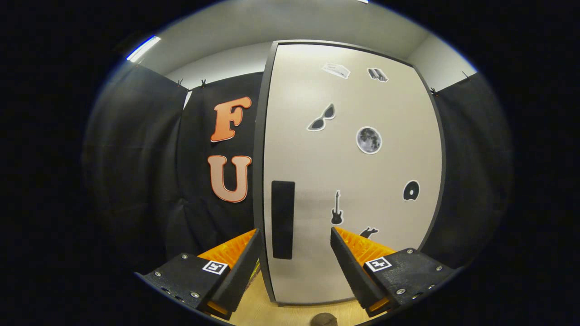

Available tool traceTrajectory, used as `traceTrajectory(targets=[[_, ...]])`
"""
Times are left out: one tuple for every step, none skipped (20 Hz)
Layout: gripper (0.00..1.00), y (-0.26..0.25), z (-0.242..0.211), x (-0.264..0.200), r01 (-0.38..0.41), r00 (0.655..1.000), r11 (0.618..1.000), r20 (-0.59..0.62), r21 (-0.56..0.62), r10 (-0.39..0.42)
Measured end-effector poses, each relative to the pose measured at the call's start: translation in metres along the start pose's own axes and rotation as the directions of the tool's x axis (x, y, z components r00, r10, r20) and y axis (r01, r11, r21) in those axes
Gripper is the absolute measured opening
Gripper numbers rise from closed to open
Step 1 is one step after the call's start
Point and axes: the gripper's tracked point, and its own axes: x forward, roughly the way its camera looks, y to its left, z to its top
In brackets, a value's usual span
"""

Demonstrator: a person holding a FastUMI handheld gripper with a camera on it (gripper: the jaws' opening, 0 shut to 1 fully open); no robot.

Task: Open the shoe cabinet door, grab the shoes and put them into the shoe cabinet, then close the shoe cabinet door.

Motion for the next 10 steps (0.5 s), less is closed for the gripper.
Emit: traceTrajectory(targets=[[0.95, 0.003, 0.001, 0.007, 0.002, 1.000, 1.000, 0.003, -0.002, -0.002], [0.95, 0.005, 0.000, 0.014, 0.005, 1.000, 1.000, 0.002, -0.001, -0.005], [0.95, 0.006, -0.002, 0.020, 0.007, 1.000, 1.000, -0.004, 0.000, -0.007], [0.95, 0.006, -0.002, 0.026, 0.013, 1.000, 1.000, -0.005, 0.007, -0.013], [0.95, 0.007, -0.002, 0.031, 0.013, 1.000, 1.000, -0.004, 0.013, -0.013], [0.94, 0.006, -0.002, 0.036, 0.020, 1.000, 1.000, -0.002, 0.017, -0.020], [0.94, 0.005, -0.002, 0.039, 0.027, 1.000, 1.000, -0.002, 0.014, -0.027], [0.91, 0.004, -0.004, 0.042, 0.033, 0.999, 0.999, -0.009, 0.013, -0.033], [0.89, 0.002, -0.005, 0.046, 0.040, 0.999, 0.999, -0.011, 0.015, -0.040], [0.83, 0.003, -0.006, 0.048, 0.044, 0.999, 0.999, -0.014, 0.017, -0.043]])
